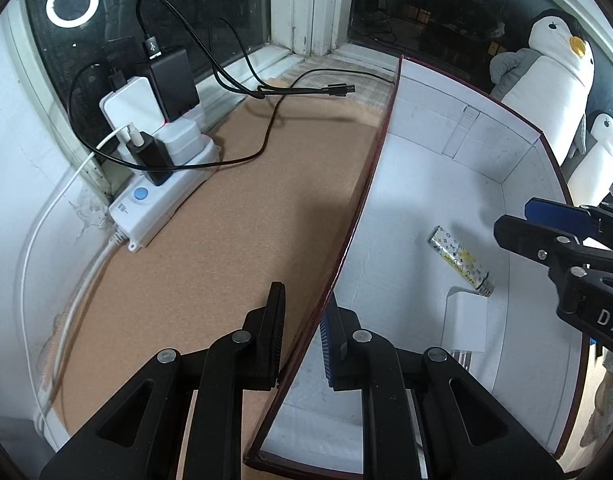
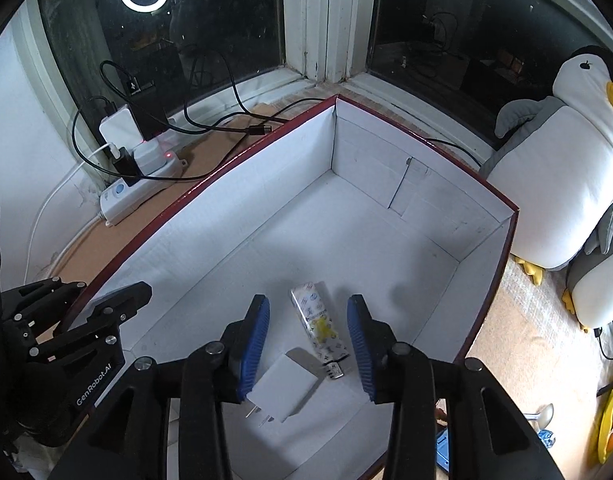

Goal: Organize rigid objects
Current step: 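Carry the patterned lighter with the right tool and release it into the box, then return the right tool and grasp the blue round tape measure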

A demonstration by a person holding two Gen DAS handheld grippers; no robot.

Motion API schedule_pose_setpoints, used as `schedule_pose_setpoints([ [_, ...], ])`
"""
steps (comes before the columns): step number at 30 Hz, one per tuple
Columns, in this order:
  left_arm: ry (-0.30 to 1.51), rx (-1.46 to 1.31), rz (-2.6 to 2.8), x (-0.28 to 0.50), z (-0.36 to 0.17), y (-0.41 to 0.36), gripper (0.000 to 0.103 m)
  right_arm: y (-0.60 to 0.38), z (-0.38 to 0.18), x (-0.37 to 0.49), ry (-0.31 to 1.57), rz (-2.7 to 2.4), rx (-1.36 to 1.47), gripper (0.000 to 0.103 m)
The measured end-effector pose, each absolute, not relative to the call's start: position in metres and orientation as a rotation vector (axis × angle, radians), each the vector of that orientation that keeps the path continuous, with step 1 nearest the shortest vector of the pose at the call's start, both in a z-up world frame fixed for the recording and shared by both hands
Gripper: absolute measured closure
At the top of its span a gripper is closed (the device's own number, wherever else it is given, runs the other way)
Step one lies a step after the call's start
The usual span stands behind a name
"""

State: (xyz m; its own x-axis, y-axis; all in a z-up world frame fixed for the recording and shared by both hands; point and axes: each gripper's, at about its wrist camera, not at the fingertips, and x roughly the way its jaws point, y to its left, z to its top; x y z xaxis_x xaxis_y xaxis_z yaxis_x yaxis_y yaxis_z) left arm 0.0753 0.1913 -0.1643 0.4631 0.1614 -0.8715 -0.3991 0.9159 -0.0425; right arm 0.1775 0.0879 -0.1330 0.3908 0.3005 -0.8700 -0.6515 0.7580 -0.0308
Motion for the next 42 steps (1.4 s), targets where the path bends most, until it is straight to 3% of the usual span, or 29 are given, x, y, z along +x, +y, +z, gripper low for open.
schedule_pose_setpoints([
  [10,1.049,-0.247,0.354,0.076,-0.164,0.19,0.088,0.048,-0.112,0.168,0.981,0.619,-0.281,0.066],
  [20,1.064,-0.226,0.368,0.069,-0.162,0.187,0.088,-0.052,-0.095,0.158,0.95,0.485,-0.168,0.065],
  [32,1.085,-0.216,0.393,0.057,-0.16,0.18,0.088,-0.206,-0.154,0.159,1.099,0.213,-0.063,0.061],
  [42,1.1,-0.204,0.407,0.052,-0.157,0.175,0.088,-0.234,-0.195,0.164,1.175,0.193,-0.055,0.058],
])
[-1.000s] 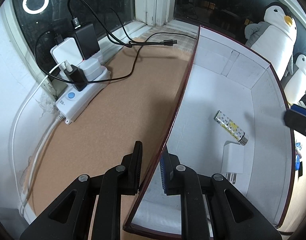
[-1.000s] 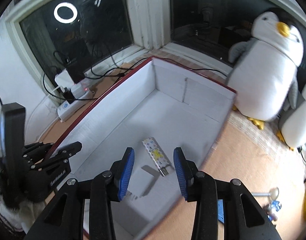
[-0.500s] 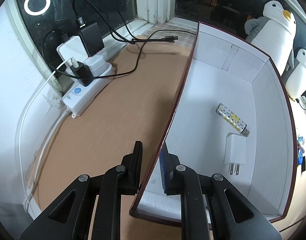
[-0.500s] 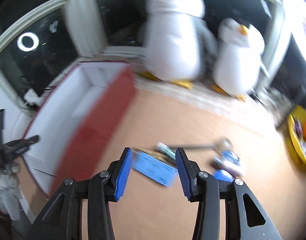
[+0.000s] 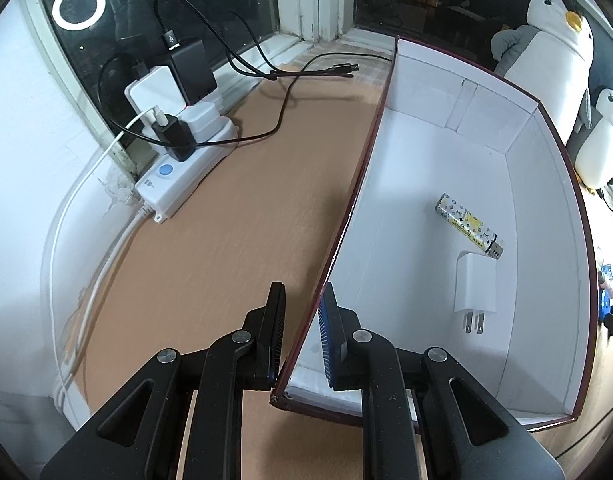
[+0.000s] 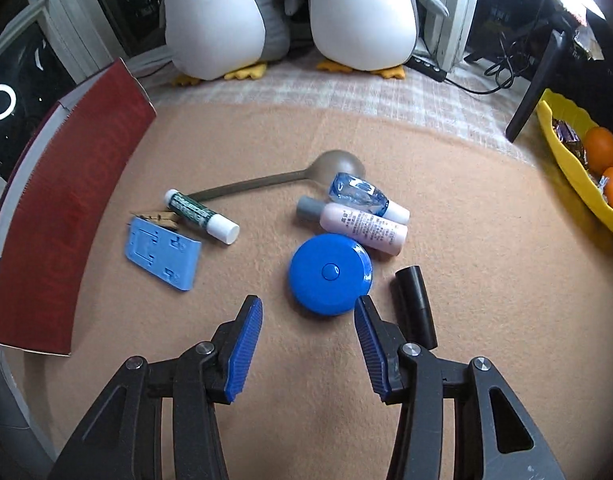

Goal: Organize rigid objects
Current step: 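Return the right tool and grasp the blue round tape measure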

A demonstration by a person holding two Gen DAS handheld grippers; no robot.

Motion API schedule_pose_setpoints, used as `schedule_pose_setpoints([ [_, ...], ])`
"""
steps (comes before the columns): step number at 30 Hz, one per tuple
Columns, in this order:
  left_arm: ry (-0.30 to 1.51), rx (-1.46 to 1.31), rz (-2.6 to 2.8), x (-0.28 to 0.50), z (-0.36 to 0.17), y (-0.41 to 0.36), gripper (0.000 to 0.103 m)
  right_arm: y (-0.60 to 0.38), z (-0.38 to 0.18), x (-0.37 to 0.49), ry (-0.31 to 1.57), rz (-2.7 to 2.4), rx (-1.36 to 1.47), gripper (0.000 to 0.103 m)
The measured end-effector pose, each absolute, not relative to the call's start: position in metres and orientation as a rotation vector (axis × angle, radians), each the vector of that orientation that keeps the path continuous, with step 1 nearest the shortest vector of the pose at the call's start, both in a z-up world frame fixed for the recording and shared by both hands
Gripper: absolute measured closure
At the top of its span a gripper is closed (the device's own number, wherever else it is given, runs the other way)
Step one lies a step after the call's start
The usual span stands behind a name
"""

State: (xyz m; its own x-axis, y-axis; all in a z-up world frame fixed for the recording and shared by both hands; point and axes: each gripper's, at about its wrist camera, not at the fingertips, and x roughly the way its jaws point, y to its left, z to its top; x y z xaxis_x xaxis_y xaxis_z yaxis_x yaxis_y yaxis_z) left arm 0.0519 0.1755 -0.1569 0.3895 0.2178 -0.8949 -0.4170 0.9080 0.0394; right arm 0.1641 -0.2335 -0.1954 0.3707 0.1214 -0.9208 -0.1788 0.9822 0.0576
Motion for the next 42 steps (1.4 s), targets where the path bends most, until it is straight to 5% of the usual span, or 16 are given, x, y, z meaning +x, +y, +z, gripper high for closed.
schedule_pose_setpoints([
  [6,1.097,-0.212,0.416,0.049,-0.154,0.176,0.087,-0.233,-0.205,0.174,1.189,0.178,-0.074,0.051],
  [28,1.095,-0.224,0.415,0.05,-0.154,0.178,0.086,-0.23,-0.21,0.183,1.216,0.152,-0.114,0.057],
  [42,1.088,-0.238,0.399,0.058,-0.157,0.181,0.086,-0.183,-0.144,0.159,1.091,0.283,-0.105,0.057],
])
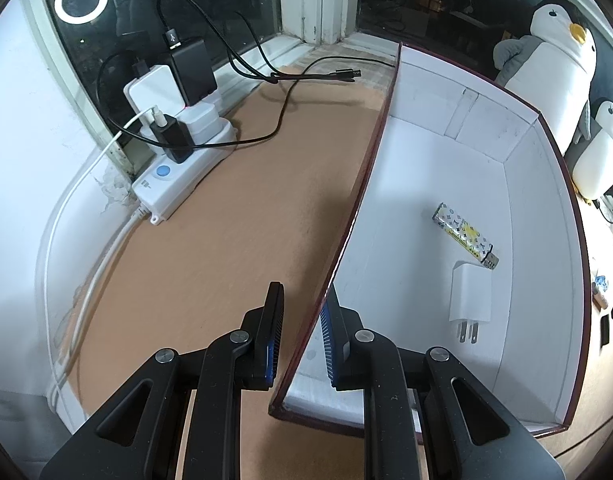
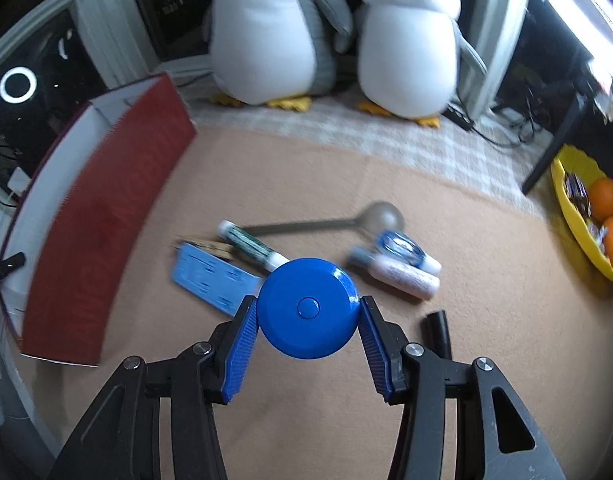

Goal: Organize rigid objects
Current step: 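Return the right tool and grasp the blue round tape measure, then carry the blue tape measure with the right tool and release it into the box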

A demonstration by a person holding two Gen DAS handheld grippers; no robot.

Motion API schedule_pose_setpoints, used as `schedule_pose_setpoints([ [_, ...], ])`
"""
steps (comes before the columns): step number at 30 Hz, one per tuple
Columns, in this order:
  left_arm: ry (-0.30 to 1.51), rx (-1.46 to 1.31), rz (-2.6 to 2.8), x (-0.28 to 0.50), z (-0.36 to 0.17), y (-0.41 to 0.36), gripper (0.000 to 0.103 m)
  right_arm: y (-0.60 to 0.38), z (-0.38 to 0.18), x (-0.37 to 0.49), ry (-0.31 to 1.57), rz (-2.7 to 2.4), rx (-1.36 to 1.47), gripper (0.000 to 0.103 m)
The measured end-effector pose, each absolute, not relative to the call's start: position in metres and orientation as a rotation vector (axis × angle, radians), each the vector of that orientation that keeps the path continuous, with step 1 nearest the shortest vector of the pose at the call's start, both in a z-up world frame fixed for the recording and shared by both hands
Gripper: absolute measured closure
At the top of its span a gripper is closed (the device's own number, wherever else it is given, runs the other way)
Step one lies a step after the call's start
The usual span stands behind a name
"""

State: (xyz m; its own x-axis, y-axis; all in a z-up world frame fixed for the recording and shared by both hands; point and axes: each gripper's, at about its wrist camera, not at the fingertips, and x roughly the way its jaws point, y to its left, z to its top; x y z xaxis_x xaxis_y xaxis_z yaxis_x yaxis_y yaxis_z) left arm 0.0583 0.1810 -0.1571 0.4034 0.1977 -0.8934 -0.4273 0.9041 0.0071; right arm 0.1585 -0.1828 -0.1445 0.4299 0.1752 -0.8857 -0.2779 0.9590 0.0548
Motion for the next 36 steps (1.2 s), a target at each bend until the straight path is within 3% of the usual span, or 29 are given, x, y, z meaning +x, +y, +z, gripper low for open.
schedule_pose_setpoints([
  [17,1.076,-0.254,0.362,0.076,-0.164,0.186,0.086,-0.053,-0.092,0.147,0.985,0.53,-0.21,0.057],
  [36,1.059,-0.29,0.318,0.085,-0.171,0.192,0.091,0.06,-0.11,0.154,1.007,0.664,-0.358,0.057],
])
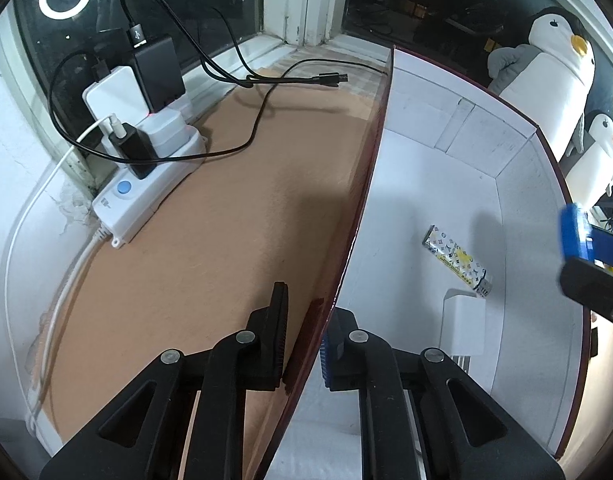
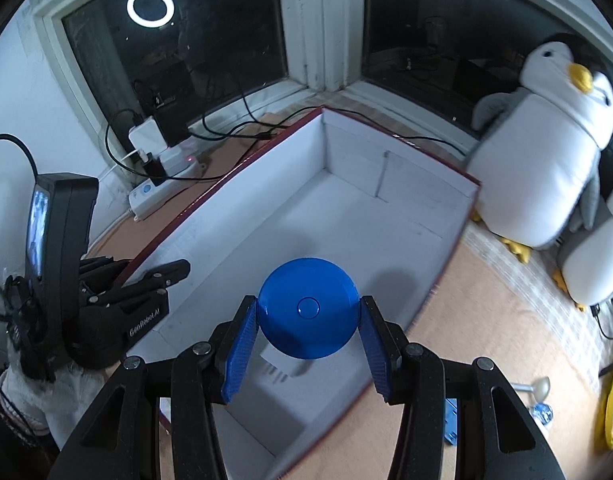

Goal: Organize rigid objects
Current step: 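Carry the blue tape measure with the right tool and release it into the box, then return the right tool and grasp the black cylinder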

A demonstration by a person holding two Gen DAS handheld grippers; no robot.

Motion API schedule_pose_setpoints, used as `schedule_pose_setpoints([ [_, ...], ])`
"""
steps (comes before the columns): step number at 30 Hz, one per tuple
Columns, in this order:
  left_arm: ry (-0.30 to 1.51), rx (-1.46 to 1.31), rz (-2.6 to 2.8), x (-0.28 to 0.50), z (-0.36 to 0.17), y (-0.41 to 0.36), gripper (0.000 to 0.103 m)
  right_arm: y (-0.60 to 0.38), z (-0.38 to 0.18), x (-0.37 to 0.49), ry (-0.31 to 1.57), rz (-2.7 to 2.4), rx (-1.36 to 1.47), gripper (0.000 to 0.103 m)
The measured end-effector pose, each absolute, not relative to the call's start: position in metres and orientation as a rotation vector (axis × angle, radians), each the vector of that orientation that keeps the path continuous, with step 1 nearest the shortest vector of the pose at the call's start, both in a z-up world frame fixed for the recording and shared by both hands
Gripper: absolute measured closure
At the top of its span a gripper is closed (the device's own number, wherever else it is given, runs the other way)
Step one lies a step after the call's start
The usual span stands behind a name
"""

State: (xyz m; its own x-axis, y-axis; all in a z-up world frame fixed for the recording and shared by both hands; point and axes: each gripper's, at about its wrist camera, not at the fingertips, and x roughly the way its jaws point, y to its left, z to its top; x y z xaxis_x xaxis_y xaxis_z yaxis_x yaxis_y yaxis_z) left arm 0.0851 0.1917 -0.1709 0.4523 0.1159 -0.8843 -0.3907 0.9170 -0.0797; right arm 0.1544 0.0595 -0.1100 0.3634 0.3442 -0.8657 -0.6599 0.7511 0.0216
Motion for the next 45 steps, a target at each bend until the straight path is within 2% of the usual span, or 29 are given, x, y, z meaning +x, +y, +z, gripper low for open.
schedule_pose_setpoints([
  [20,1.043,-0.31,0.305,0.082,-0.174,0.195,0.091,0.105,-0.143,0.171,1.077,0.69,-0.4,0.057],
  [22,1.043,-0.311,0.306,0.082,-0.174,0.195,0.091,0.107,-0.143,0.171,1.075,0.692,-0.398,0.054],
  [24,1.043,-0.311,0.306,0.082,-0.174,0.196,0.091,0.106,-0.142,0.172,1.07,0.685,-0.39,0.045],
  [26,1.044,-0.31,0.307,0.083,-0.174,0.195,0.091,0.103,-0.14,0.173,1.067,0.679,-0.378,0.045],
  [37,1.062,-0.287,0.316,0.083,-0.172,0.192,0.091,0.046,-0.113,0.172,1.026,0.637,-0.245,0.045],
  [45,1.075,-0.28,0.328,0.078,-0.169,0.19,0.091,-0.036,-0.096,0.161,0.976,0.521,-0.146,0.045],
])
